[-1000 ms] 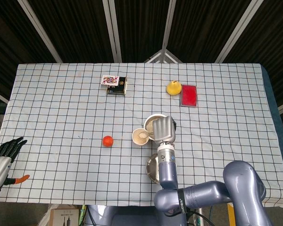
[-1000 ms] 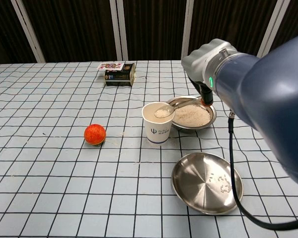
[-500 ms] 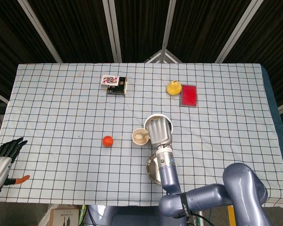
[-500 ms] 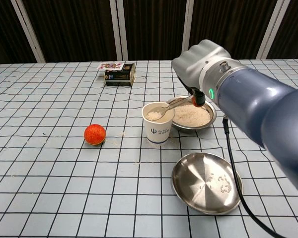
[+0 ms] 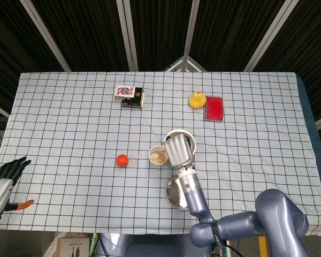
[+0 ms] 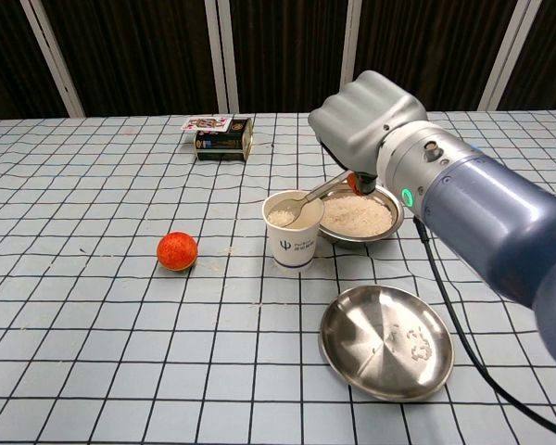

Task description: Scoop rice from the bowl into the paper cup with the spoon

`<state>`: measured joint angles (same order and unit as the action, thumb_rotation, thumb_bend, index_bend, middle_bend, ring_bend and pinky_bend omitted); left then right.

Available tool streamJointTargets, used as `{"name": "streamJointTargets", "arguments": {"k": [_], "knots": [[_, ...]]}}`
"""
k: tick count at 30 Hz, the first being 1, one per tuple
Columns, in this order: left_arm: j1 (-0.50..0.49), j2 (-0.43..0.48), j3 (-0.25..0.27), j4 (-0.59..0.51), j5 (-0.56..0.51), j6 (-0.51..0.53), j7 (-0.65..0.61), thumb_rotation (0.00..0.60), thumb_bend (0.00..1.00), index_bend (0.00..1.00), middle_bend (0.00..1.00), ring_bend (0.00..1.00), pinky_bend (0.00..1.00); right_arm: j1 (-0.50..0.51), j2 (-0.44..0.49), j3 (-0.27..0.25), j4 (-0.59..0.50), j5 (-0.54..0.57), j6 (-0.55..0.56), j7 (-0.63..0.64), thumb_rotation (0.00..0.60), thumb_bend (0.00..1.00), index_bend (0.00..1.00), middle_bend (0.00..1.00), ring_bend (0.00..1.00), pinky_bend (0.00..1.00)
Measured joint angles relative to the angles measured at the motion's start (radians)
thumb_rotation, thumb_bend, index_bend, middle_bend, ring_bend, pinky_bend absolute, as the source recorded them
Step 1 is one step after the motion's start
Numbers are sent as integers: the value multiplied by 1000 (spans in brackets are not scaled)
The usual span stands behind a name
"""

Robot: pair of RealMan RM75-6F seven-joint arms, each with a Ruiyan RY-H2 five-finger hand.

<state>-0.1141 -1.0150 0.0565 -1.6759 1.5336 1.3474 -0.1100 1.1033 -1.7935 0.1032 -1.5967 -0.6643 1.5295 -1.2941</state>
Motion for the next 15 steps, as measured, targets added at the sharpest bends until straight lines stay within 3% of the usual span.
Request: {"name": "streamJointTargets", "arguments": {"k": [15], "knots": [[-2,1,0,-4,-6,-7,5,600,0,0,0,0,0,-48,21,-51,66,-186,-33,-5,600,689,688,974,1000,1000]]}}
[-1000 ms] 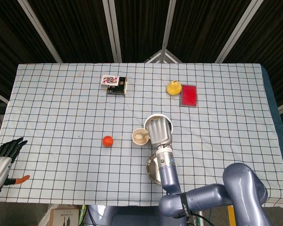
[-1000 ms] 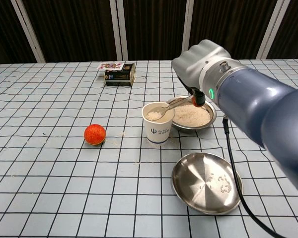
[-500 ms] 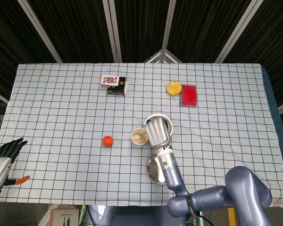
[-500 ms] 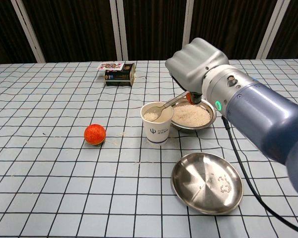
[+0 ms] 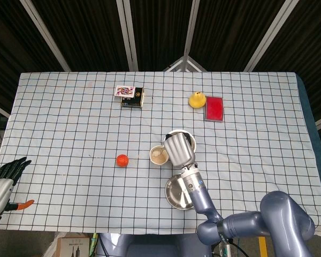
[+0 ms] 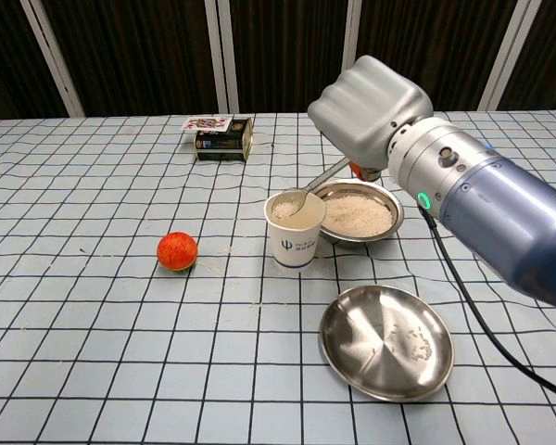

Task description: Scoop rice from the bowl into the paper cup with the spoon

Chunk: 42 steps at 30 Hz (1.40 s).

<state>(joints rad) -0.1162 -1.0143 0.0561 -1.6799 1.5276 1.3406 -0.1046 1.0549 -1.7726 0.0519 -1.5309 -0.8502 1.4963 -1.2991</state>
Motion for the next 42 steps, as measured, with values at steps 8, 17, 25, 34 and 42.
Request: {"name": "streamJointTargets", "arguments": {"k": [8,17,25,34,42], "knots": [[1,-1,0,-2,-2,1,6,600,0,0,0,0,0,-43,9,-41,48,-123,-25,58,600,690,688,974,1000,1000],[0,2,-1,-7,-10,-6,-1,600,0,0,0,0,0,-81,15,-64,120,-272,-34,125,600,690,688,974,1000,1000],[0,3,0,-11,-12,-8,4,600,0,0,0,0,0,-124,11,-60,195,-391,-37,211,600,691,688,974,1000,1000],[2,3,1,-11,-9,-5,4,600,0,0,0,0,0,-155,-14,-18,259,-461,-50,245,600,691,688,974,1000,1000],[2,3,1,-10,-8,-6,1,600,0,0,0,0,0,-169,-16,-7,296,-501,-75,262,600,691,688,974,1000,1000]]}}
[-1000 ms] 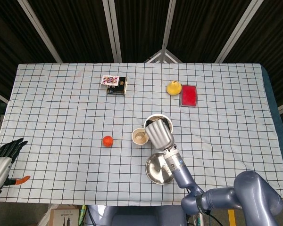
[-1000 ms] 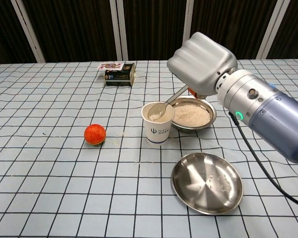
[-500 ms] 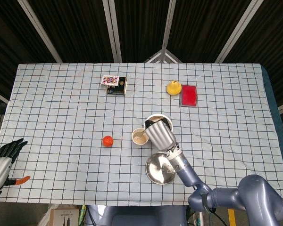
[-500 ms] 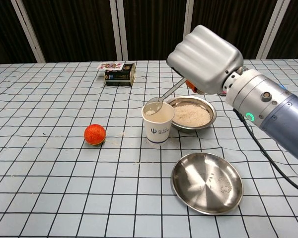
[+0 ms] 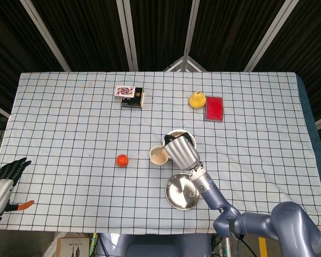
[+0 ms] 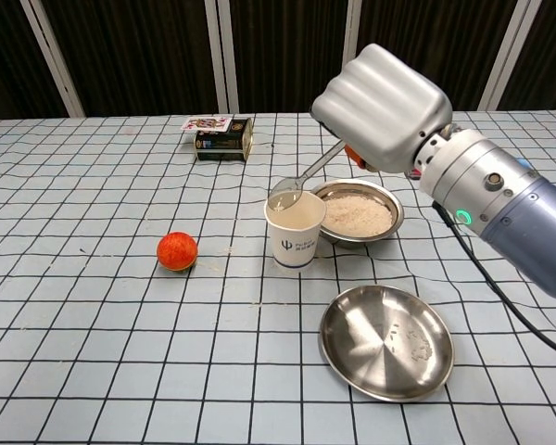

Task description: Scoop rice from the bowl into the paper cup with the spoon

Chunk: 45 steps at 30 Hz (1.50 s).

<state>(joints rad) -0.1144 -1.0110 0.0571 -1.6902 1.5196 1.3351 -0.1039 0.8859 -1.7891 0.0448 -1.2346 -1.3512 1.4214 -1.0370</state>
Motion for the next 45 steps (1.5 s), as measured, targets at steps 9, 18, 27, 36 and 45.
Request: {"name": "streamJointTargets", "arguments": {"k": [9,18,27,36,45], "knots": [[-1,1,1,-3,-2,-3,3,600,0,0,0,0,0,-15,5,0,65,-89,-17,78,600,691,688,974,1000,1000],[1,-1,0,-5,-6,-3,12,600,0,0,0,0,0,-37,-7,18,140,-139,-15,162,600,691,688,974,1000,1000],[-2,2,1,-10,-10,-14,9,600,0,0,0,0,0,-48,-18,29,203,-193,-4,263,600,692,689,974,1000,1000],[-4,2,1,-13,-13,-18,16,600,0,0,0,0,0,-57,-46,43,277,-245,18,339,600,691,688,974,1000,1000],[-4,1,1,-14,-16,-20,19,600,0,0,0,0,0,-73,-53,55,292,-240,-12,344,600,692,688,974,1000,1000]]}}
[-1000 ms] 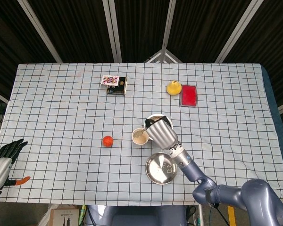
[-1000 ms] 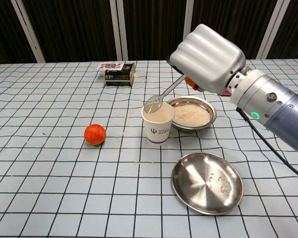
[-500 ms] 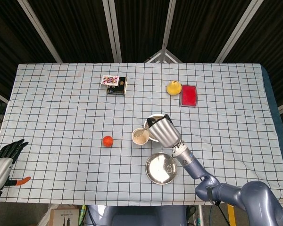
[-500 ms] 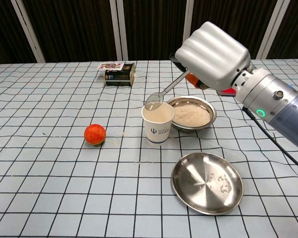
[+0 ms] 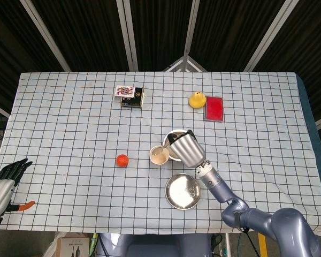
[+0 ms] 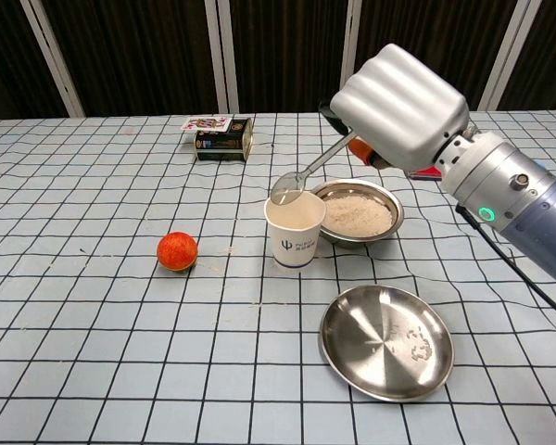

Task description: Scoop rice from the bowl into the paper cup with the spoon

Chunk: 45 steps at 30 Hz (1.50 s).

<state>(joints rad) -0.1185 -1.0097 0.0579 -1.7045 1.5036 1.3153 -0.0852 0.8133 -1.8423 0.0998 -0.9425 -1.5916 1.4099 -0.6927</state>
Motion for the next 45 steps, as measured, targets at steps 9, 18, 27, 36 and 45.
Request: {"name": "streamJointTargets", "arguments": {"k": [9,18,27,36,45], "knots": [[-1,0,0,-2,-2,-2,2,600,0,0,0,0,0,-15,51,7,-139,51,-98,-57,600,692,699,974,1000,1000],[1,2,2,-5,-1,-1,-2,600,0,0,0,0,0,-39,138,54,-398,231,-215,-257,600,693,700,974,1000,1000],[0,5,1,-7,-5,-5,-11,600,0,0,0,0,0,-54,185,114,-545,382,-233,-401,600,694,700,974,1000,1000],[-1,6,0,-8,-8,-8,-11,600,0,0,0,0,0,-48,210,132,-627,443,-215,-470,600,694,700,974,1000,1000],[0,5,-1,-7,-9,-7,-12,600,0,0,0,0,0,-49,259,138,-716,502,-172,-537,600,693,700,974,1000,1000]]}}
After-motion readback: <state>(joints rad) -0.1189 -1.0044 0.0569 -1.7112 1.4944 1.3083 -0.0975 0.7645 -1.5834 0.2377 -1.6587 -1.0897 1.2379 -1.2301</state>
